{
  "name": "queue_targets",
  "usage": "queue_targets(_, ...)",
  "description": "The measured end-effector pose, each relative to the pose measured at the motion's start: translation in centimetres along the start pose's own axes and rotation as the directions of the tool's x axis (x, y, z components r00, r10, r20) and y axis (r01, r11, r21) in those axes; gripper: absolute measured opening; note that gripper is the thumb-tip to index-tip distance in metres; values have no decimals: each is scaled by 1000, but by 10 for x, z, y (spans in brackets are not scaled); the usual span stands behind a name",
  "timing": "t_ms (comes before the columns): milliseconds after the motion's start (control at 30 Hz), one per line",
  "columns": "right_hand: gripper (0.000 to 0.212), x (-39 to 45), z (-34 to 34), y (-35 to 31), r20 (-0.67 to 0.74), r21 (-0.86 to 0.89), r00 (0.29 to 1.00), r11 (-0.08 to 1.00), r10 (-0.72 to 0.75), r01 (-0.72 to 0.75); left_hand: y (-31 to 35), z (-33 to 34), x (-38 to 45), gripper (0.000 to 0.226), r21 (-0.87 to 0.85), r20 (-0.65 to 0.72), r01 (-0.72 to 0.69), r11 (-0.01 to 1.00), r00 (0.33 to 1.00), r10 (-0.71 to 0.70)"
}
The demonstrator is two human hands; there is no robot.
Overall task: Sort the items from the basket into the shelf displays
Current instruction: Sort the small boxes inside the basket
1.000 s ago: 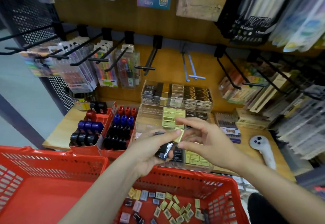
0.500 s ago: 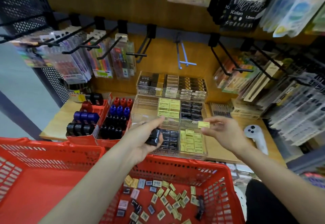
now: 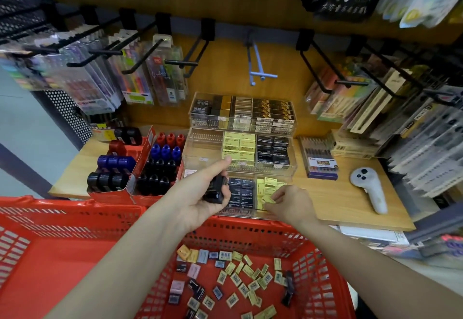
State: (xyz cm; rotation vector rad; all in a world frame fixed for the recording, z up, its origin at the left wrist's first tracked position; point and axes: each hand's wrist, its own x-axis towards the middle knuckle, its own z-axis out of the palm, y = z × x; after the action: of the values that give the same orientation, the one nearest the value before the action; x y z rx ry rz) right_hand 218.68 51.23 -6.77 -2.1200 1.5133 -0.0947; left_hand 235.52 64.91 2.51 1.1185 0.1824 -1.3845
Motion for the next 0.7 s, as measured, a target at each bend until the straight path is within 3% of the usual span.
queue_targets(233,27,0,3,-5,54,-43,998,999,-29,31,3,1,-3,40,-9,-2,-12,1000,1000,12)
queue_targets(433,15,0,4,-8,-9,5,1000,1000,-20,20,3,2,-5,39,4,5,-14,1000,1000,14)
queue_targets(567,36,1,7,-10,-19,12,992,992,-122,123,3,1,-7,40,16,12,-18,1000,1000,18)
queue_targets(700,39,3,11,-8,41,-23,987,987,-157,158,3,2,-7,41,18,12,-22,1000,1000,21)
